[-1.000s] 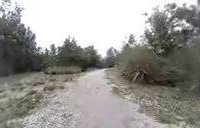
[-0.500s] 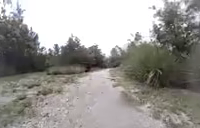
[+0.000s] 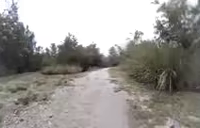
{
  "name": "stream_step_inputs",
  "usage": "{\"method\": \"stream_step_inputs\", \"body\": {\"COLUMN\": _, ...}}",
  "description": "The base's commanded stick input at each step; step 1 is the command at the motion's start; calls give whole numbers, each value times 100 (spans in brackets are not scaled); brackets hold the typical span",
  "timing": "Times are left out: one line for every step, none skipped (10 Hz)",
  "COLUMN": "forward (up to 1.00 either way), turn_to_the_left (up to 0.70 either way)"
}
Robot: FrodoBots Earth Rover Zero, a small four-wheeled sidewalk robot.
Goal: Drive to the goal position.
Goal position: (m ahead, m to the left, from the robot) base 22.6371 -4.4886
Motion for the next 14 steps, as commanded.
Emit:
{"method": "stream_step_inputs", "body": {"forward": 85, "turn_to_the_left": 0}}
{"method": "stream_step_inputs", "body": {"forward": 85, "turn_to_the_left": 0}}
{"method": "stream_step_inputs", "body": {"forward": 85, "turn_to_the_left": 0}}
{"method": "stream_step_inputs", "body": {"forward": 85, "turn_to_the_left": 0}}
{"method": "stream_step_inputs", "body": {"forward": 85, "turn_to_the_left": 0}}
{"method": "stream_step_inputs", "body": {"forward": 85, "turn_to_the_left": 0}}
{"method": "stream_step_inputs", "body": {"forward": 85, "turn_to_the_left": 0}}
{"method": "stream_step_inputs", "body": {"forward": 85, "turn_to_the_left": 0}}
{"method": "stream_step_inputs", "body": {"forward": 85, "turn_to_the_left": 0}}
{"method": "stream_step_inputs", "body": {"forward": 85, "turn_to_the_left": 0}}
{"method": "stream_step_inputs", "body": {"forward": 85, "turn_to_the_left": 0}}
{"method": "stream_step_inputs", "body": {"forward": 85, "turn_to_the_left": 0}}
{"method": "stream_step_inputs", "body": {"forward": 85, "turn_to_the_left": 0}}
{"method": "stream_step_inputs", "body": {"forward": 85, "turn_to_the_left": 0}}
